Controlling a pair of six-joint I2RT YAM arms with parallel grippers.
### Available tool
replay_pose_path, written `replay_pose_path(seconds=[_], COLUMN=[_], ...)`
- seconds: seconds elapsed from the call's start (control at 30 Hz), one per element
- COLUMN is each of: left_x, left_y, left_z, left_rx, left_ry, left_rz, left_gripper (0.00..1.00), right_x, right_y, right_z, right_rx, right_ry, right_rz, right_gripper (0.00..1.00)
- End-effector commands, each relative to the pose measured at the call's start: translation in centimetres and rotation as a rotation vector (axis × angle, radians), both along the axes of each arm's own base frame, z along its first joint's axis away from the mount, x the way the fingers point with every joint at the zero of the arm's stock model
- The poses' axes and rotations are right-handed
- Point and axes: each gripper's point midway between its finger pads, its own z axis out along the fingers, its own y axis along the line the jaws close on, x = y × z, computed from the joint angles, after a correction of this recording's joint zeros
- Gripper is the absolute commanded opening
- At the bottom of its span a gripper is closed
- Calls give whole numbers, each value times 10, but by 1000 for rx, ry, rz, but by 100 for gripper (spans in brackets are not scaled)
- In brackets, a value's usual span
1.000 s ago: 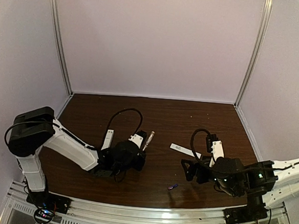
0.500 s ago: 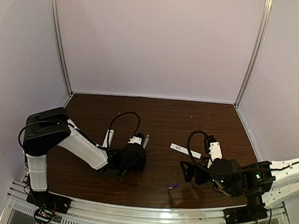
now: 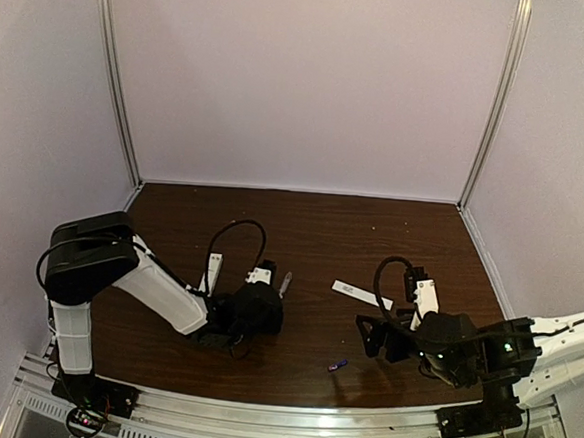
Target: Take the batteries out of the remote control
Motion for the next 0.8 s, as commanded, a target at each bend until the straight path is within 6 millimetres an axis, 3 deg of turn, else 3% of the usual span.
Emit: replay_pose_path(seconds=[0.0,0.1,0.33,0.4,0.57,0.77], left_x=[-1,-2,-2,-4,-8,-12], left_y=[8,8,11,13,26,65], left_z=[-7,-1,10,17,50,106], left_rx=[-5,-35,-37,-43,-37,-18], left_ry=[-1,-18,-46,-70,-152,-285], left_rz=[1,-12,-14,-32,-67,-15], left_gripper=[17,26,30,36,48,64], right_x=[1,1,1,1,4,8], right_y=[-6,-8,-10,-11,-15,-21], right_z=[0,-1,1,3,12,33], right_rx=[14,11,14,12,1,-11], right_ry=[-8,-10,-16,-22,-66,-141], right_rz=[-16,-17,-16,-17,-18,-23], right_gripper=[100,100,100,100,100,100])
